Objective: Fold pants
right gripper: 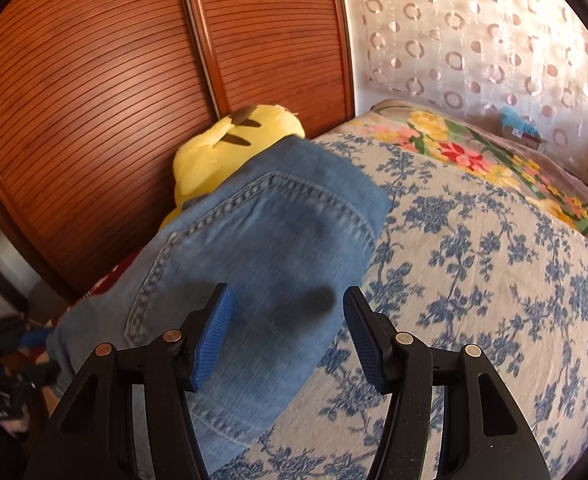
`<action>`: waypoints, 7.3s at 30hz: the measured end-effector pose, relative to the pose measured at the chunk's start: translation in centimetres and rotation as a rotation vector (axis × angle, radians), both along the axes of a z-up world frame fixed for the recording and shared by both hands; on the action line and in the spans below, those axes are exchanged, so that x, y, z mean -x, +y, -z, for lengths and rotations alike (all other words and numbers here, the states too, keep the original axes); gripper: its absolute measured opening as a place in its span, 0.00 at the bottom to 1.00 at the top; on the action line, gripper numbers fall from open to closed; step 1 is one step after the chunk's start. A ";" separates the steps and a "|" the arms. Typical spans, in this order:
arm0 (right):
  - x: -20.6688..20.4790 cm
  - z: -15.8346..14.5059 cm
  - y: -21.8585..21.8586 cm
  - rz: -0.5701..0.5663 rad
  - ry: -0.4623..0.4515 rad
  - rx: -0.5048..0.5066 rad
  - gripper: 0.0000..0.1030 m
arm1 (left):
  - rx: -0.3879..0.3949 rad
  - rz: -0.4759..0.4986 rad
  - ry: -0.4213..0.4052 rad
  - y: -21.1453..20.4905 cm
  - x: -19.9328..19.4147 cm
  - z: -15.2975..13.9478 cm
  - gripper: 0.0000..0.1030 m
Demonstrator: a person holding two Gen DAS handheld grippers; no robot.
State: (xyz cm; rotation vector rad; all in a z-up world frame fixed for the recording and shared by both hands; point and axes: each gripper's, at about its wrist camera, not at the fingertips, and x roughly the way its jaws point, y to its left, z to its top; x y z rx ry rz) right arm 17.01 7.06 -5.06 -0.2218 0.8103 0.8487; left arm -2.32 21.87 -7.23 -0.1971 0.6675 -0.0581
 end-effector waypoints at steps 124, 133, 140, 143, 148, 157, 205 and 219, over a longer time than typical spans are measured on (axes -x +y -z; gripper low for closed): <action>-1.7 0.7 -0.9 0.023 0.024 -0.024 0.63 | 0.001 0.072 0.180 4.1 -16.6 2.5 0.62; -5.6 2.8 1.3 -0.053 0.141 -0.039 0.71 | 0.076 0.092 0.183 4.6 -17.0 3.2 0.63; -6.8 4.3 2.4 -0.109 0.217 -0.064 0.71 | 0.074 0.090 0.176 4.4 -17.7 3.3 0.62; -6.9 4.7 2.6 -0.119 0.232 -0.078 0.72 | 0.073 0.095 0.169 4.1 -17.7 3.2 0.58; -6.9 4.6 2.8 -0.162 0.267 -0.102 0.53 | 0.109 0.145 0.151 3.4 -17.2 3.0 0.20; -4.5 -0.7 4.0 -0.234 0.140 -0.130 0.14 | 0.132 0.125 0.097 3.4 -16.6 -0.3 0.04; -23.0 -0.1 5.8 -0.019 0.068 -0.121 0.20 | -0.051 0.062 0.108 5.1 -34.1 -5.3 0.10; -23.0 -2.9 2.0 0.031 -0.009 -0.082 0.47 | -0.119 0.083 0.116 0.8 -27.0 -4.0 0.37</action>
